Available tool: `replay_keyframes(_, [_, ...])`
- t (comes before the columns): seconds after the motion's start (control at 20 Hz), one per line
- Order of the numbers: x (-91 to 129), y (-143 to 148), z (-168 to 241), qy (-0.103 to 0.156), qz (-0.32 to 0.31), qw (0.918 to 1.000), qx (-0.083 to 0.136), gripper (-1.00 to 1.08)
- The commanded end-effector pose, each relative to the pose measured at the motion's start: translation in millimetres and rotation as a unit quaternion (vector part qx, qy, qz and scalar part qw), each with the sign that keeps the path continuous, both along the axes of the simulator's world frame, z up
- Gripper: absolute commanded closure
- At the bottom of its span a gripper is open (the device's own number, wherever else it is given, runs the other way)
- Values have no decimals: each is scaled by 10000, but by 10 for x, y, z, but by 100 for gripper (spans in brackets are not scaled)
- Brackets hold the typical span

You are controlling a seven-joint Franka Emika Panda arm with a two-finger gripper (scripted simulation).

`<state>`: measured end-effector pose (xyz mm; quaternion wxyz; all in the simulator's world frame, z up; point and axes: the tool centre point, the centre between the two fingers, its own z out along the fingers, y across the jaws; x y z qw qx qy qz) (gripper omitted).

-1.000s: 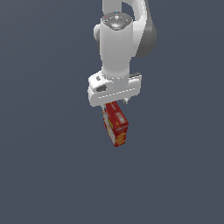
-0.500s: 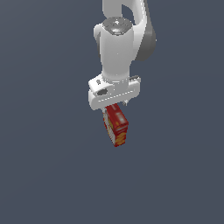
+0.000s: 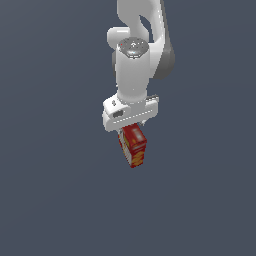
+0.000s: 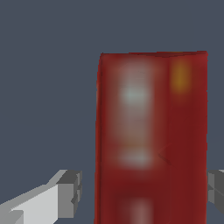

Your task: Pick up the object and move it to a goal position.

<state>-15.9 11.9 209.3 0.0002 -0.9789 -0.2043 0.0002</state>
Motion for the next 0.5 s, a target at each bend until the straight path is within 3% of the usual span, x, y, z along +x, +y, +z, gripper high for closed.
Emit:
replay_keyframes(0.0, [-1, -1, -101, -2, 4, 10000, 0, -92])
replay_keyframes(0.25, [12, -2, -173, -2, 6, 10000, 0, -92])
replay_keyframes(0.3, [12, -2, -173, -2, 6, 10000, 0, 108])
replay_keyframes(0.45, [12, -2, -173, -2, 6, 10000, 0, 108])
